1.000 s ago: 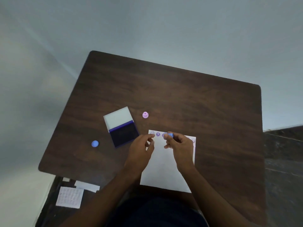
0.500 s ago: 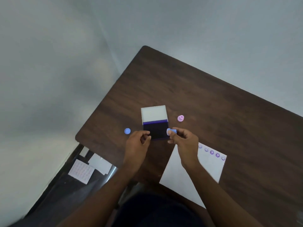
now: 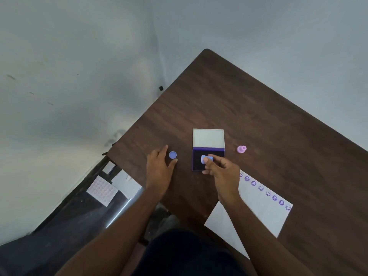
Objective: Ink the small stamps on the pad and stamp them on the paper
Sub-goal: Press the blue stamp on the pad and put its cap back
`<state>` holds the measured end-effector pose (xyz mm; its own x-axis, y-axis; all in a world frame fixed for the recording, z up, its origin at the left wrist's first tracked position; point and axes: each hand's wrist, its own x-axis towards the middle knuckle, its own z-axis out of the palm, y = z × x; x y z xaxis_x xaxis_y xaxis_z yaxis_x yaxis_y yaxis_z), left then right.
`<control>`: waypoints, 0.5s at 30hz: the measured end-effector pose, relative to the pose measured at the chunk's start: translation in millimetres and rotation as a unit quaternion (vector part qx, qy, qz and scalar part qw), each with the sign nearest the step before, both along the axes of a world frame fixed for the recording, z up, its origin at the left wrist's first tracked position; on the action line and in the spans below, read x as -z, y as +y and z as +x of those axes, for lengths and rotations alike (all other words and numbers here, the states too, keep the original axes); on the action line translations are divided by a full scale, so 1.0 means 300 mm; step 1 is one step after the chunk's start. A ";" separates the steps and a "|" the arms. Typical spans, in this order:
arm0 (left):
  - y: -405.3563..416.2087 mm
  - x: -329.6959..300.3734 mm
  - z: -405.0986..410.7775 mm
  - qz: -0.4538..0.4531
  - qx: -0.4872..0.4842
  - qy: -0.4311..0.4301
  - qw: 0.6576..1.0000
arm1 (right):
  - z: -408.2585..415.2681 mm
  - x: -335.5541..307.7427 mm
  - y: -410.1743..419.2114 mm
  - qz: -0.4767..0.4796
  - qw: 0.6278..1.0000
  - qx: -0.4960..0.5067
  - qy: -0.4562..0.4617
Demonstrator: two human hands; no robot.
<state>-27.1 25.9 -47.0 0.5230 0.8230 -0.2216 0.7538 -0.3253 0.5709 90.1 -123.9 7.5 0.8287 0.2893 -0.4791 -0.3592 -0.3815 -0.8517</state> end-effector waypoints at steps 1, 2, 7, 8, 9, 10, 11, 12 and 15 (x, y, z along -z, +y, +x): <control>0.005 0.006 0.005 0.002 0.012 0.004 1.000 | -0.001 0.001 0.002 -0.003 1.000 -0.002 0.000; 0.009 0.012 0.010 0.004 0.023 0.003 1.000 | -0.001 0.002 0.003 -0.006 1.000 -0.005 0.000; 0.021 0.018 0.024 0.005 0.035 -0.036 0.999 | 0.006 0.002 0.008 -0.008 1.000 0.003 0.005; 0.022 0.015 0.027 0.001 0.030 -0.038 0.999 | 0.008 0.001 0.011 -0.009 1.000 0.004 0.008; 0.023 0.010 0.029 -0.009 0.023 -0.039 0.999 | 0.009 0.000 0.012 -0.008 1.000 0.006 0.010; 0.024 0.006 0.031 -0.026 0.014 -0.045 0.999 | 0.011 -0.001 0.013 -0.006 1.000 0.007 0.013; 0.025 -0.003 0.031 -0.049 0.000 -0.055 0.997 | 0.012 -0.003 0.014 -0.004 1.000 0.008 0.017; 0.026 -0.014 0.030 -0.069 -0.016 -0.067 0.995 | 0.011 -0.005 0.016 -0.002 1.000 0.010 0.022; 0.030 -0.052 0.029 -0.108 -0.078 -0.102 0.986 | 0.004 -0.008 0.027 0.004 0.999 0.015 0.030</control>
